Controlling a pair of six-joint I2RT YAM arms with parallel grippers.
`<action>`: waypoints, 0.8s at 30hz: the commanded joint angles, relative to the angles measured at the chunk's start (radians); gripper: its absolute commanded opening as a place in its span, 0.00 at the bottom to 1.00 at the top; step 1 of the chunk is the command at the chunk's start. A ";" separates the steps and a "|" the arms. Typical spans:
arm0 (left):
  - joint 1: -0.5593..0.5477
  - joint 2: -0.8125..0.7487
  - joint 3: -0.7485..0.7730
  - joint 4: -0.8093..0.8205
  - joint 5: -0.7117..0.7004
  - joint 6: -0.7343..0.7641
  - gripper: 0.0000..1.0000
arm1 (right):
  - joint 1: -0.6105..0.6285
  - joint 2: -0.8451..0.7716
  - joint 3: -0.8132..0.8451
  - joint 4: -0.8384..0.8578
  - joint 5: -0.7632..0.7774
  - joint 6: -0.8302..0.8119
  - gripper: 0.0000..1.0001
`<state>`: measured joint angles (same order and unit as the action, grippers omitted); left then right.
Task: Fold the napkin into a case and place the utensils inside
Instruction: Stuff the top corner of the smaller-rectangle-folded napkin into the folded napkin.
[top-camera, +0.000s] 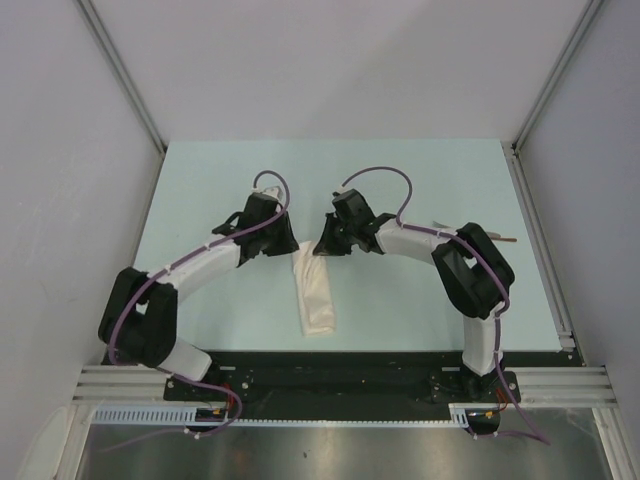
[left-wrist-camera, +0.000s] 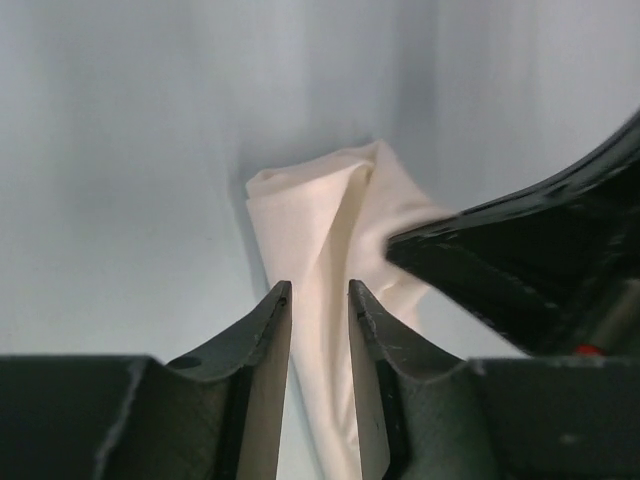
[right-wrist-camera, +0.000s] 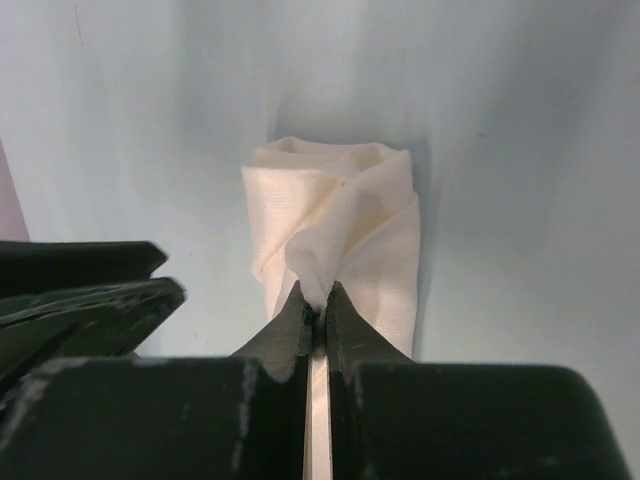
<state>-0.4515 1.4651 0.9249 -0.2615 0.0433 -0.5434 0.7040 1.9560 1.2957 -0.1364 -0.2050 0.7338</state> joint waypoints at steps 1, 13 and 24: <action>-0.012 0.063 0.078 -0.016 0.020 0.108 0.35 | -0.018 -0.077 -0.032 0.061 -0.071 0.030 0.00; -0.085 0.238 0.198 -0.091 -0.080 0.171 0.43 | -0.018 -0.058 -0.049 0.110 -0.111 0.072 0.00; -0.092 0.287 0.219 -0.139 -0.145 0.163 0.39 | -0.017 -0.039 -0.049 0.126 -0.123 0.104 0.00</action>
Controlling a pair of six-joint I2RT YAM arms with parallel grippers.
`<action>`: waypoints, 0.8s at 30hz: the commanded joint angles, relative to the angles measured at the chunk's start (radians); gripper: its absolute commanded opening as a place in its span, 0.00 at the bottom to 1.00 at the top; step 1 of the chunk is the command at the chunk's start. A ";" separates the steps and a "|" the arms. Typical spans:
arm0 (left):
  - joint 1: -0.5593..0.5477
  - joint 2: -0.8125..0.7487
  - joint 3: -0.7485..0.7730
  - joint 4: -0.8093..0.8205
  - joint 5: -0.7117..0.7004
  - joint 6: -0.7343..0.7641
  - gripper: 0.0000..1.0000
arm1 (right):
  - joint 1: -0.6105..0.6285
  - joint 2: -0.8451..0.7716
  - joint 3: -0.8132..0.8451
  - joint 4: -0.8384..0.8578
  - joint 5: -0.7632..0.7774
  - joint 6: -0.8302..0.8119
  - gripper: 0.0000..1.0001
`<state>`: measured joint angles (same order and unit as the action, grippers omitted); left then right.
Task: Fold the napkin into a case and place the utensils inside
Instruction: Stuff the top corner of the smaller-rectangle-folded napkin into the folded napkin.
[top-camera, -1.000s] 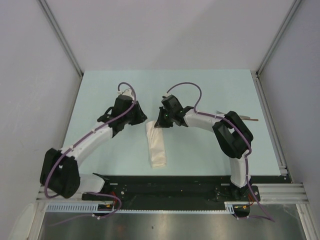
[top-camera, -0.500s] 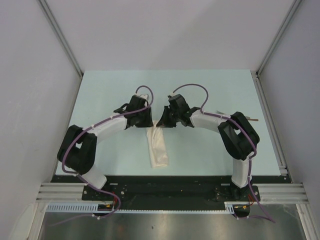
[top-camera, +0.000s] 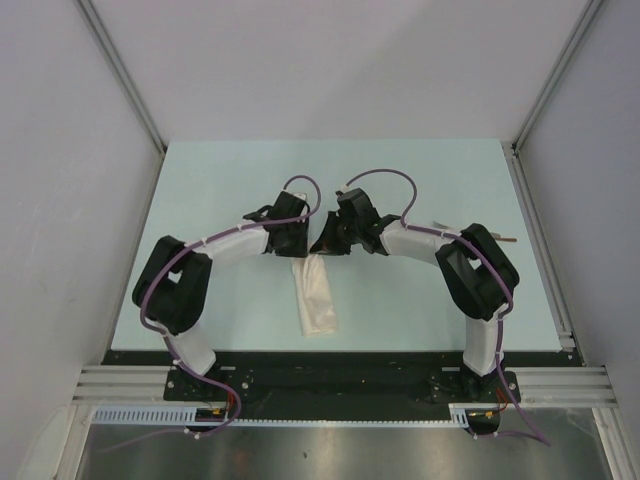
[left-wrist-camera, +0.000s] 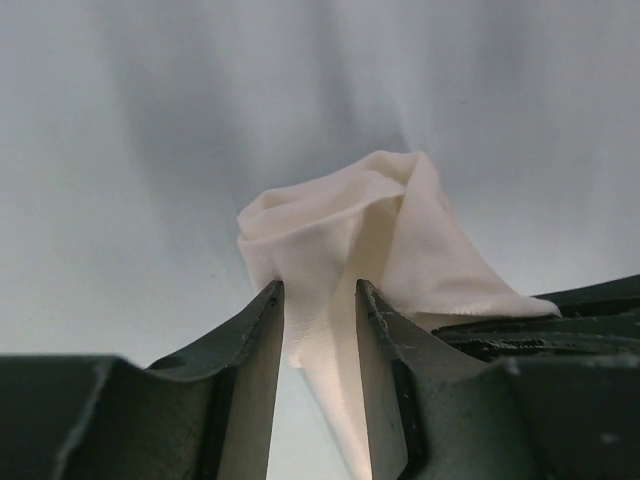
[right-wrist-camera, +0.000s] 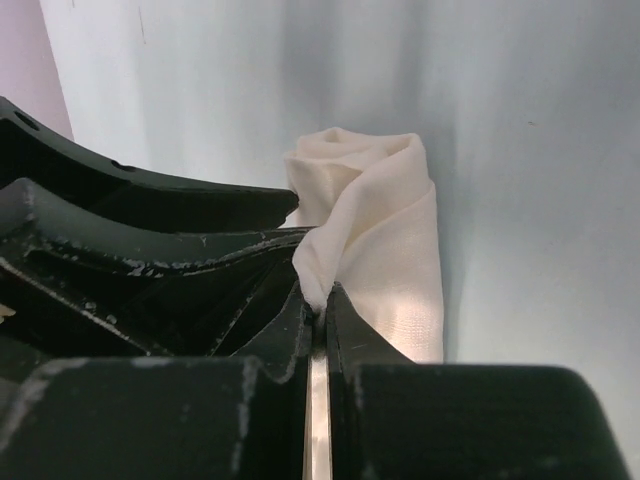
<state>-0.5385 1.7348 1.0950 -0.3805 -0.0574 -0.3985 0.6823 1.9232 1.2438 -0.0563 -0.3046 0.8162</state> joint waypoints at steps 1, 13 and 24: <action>-0.005 0.020 0.052 -0.017 -0.044 0.018 0.38 | 0.005 -0.003 0.003 0.046 -0.024 0.023 0.00; -0.003 -0.046 0.059 0.005 0.024 0.023 0.03 | 0.017 0.023 0.019 0.018 -0.022 0.096 0.00; 0.026 -0.089 0.014 0.043 0.157 0.003 0.00 | 0.017 0.120 -0.007 0.236 -0.068 0.297 0.00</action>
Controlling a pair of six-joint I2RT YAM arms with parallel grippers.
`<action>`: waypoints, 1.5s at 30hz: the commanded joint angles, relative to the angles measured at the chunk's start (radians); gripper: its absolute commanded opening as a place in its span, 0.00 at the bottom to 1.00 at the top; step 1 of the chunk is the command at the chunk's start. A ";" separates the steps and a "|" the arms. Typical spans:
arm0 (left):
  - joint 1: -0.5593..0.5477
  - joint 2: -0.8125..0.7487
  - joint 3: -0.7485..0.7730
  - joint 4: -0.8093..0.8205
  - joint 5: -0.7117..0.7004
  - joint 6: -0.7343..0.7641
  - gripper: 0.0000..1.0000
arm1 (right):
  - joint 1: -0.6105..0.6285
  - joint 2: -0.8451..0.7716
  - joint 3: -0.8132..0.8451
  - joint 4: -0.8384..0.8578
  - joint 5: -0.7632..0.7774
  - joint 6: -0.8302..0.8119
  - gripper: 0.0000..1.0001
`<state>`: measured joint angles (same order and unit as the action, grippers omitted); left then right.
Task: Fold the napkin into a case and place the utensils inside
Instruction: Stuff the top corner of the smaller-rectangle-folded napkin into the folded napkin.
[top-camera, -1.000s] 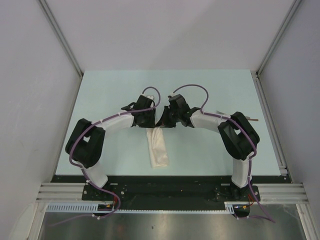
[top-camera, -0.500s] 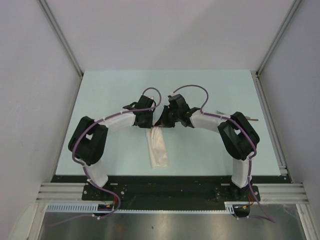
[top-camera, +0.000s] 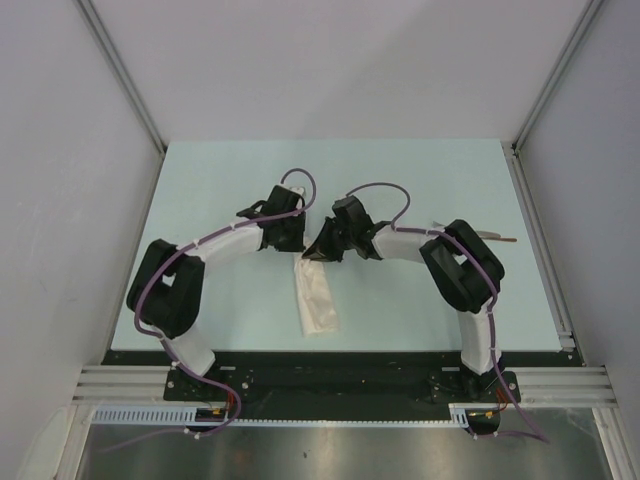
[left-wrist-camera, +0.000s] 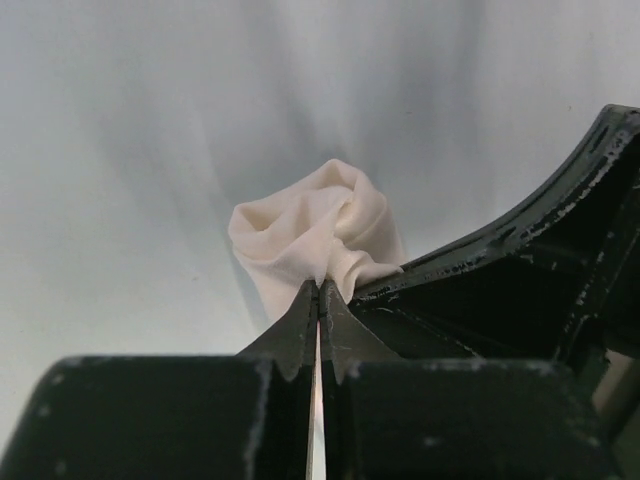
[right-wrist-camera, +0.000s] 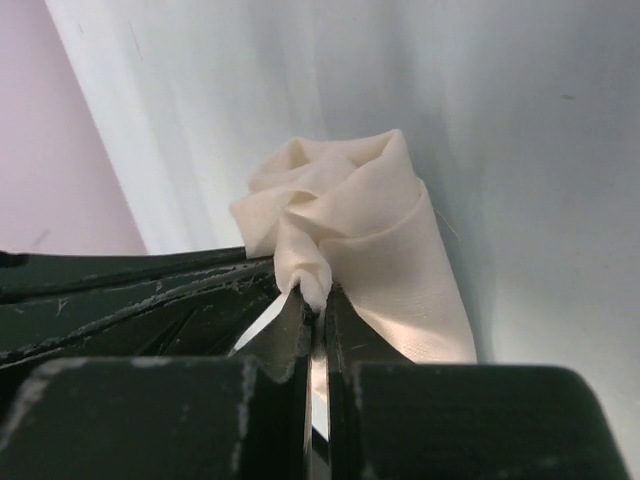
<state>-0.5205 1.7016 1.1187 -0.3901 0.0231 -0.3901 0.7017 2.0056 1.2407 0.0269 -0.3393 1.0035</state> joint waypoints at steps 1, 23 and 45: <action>0.010 -0.056 -0.019 0.056 0.089 -0.009 0.00 | -0.007 0.045 -0.012 0.174 -0.035 0.130 0.00; 0.086 -0.048 -0.063 0.088 0.138 -0.046 0.00 | -0.027 0.021 0.013 0.071 -0.049 -0.126 0.25; 0.086 -0.060 -0.066 0.097 0.143 -0.033 0.00 | -0.030 0.039 0.017 0.122 -0.105 -0.143 0.00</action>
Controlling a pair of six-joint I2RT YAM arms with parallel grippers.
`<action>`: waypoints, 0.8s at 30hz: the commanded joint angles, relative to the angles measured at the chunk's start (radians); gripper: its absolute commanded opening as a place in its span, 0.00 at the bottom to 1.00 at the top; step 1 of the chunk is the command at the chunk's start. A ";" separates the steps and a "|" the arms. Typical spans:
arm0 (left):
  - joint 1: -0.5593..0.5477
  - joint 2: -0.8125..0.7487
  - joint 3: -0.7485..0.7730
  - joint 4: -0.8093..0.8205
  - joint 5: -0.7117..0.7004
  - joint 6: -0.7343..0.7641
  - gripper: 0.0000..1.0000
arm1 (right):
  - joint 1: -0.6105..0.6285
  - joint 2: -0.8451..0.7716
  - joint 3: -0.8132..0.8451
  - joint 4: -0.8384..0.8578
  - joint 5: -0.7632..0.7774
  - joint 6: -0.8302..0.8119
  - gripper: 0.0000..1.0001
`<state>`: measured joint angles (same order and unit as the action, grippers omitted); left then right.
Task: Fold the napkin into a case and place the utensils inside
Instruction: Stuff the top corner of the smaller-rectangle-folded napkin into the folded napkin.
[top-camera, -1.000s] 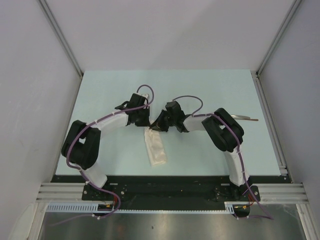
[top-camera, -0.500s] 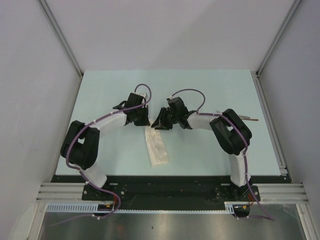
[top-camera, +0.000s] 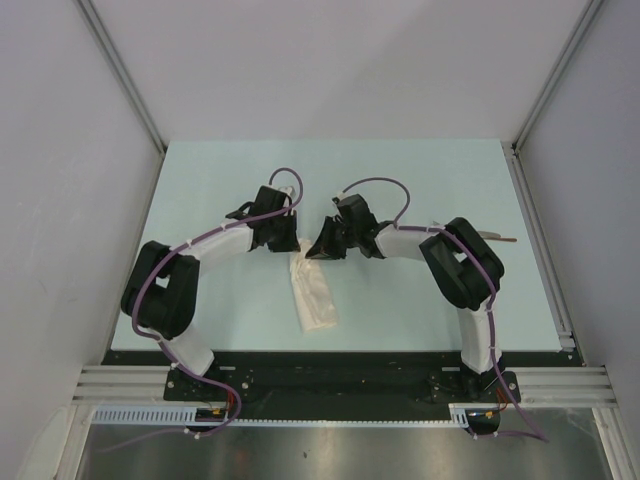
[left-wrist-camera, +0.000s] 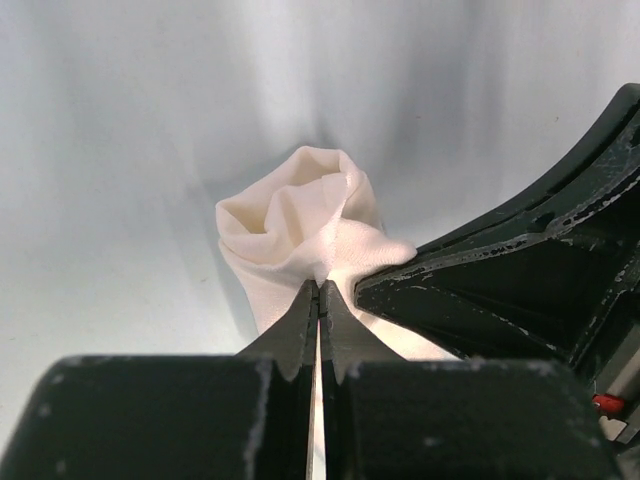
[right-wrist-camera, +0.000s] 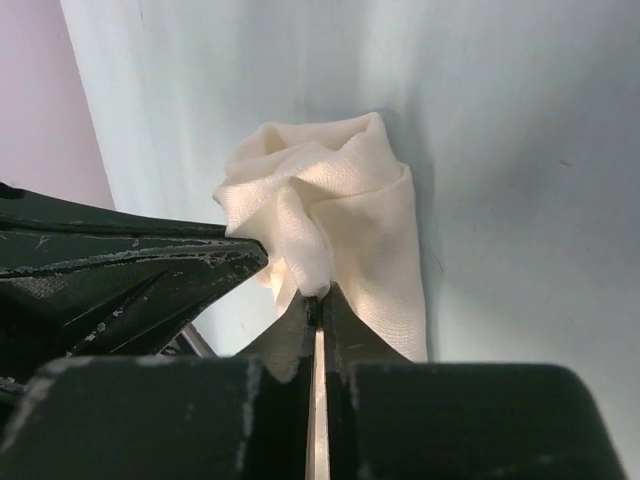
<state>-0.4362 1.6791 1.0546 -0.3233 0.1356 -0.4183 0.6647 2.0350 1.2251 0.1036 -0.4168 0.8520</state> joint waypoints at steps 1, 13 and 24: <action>0.001 -0.041 -0.004 0.032 0.032 -0.004 0.00 | 0.007 0.028 0.036 0.076 -0.037 0.039 0.00; -0.010 -0.018 -0.005 0.033 0.062 -0.019 0.00 | 0.027 0.229 0.217 0.218 -0.119 0.249 0.00; 0.017 -0.036 -0.025 0.026 0.016 -0.034 0.00 | -0.017 0.070 0.079 0.148 -0.165 0.121 0.27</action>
<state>-0.4213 1.6741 1.0328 -0.3008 0.1318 -0.4362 0.6571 2.2131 1.3254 0.2646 -0.5587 1.0351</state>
